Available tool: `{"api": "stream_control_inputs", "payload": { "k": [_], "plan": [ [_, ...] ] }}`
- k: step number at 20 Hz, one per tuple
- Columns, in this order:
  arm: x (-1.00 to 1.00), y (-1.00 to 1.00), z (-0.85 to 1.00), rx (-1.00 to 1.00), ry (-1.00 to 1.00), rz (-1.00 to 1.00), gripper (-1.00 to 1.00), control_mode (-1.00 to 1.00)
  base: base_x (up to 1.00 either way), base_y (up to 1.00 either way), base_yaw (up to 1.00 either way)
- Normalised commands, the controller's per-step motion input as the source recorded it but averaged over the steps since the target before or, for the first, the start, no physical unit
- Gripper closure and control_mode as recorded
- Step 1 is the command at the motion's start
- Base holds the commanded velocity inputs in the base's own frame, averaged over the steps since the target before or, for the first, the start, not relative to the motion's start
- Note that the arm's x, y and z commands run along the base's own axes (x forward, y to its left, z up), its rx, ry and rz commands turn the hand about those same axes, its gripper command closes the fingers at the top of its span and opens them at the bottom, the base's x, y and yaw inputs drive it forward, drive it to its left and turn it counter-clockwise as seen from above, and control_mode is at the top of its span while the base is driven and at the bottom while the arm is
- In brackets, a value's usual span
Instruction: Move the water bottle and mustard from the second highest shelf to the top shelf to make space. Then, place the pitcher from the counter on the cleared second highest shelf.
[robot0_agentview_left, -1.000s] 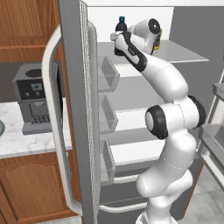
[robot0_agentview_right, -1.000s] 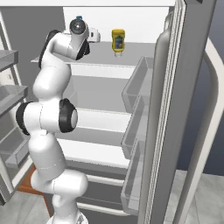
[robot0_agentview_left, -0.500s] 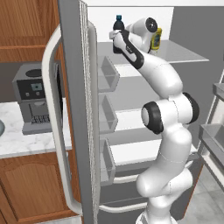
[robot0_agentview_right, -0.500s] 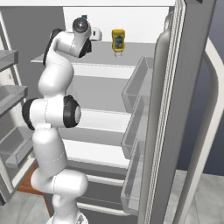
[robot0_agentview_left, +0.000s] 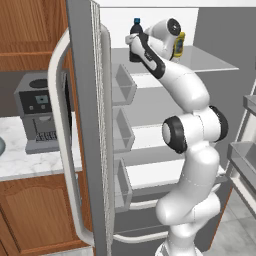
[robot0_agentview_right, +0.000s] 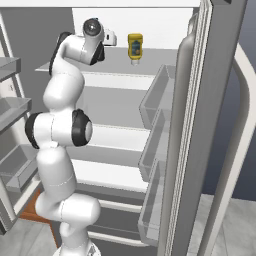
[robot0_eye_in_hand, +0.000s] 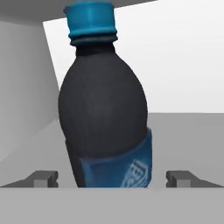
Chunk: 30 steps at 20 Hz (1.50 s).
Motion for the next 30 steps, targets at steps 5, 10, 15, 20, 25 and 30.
{"api": "stream_control_inputs", "payload": {
  "k": [5,10,15,20,25,30],
  "plan": [
    [-0.46,0.00,-0.05,-0.05,0.00,-0.02,-1.00,-1.00,0.00,0.00,0.00],
    [-0.87,0.00,-0.03,-0.05,0.00,-0.03,-1.00,-1.00,0.00,0.00,0.00],
    [-1.00,-0.09,-0.27,-0.11,0.00,-0.07,-1.00,-1.00,0.00,0.00,0.00],
    [-1.00,-0.30,-0.45,-0.15,0.00,-0.10,-1.00,-1.00,0.00,0.00,0.00],
    [-1.00,-0.53,-0.36,-0.10,0.00,-0.13,-1.00,-1.00,0.00,0.00,0.00],
    [-0.96,-0.24,-0.29,-0.07,0.00,-0.02,-1.00,-1.00,0.00,0.00,0.00]
  ]
}}
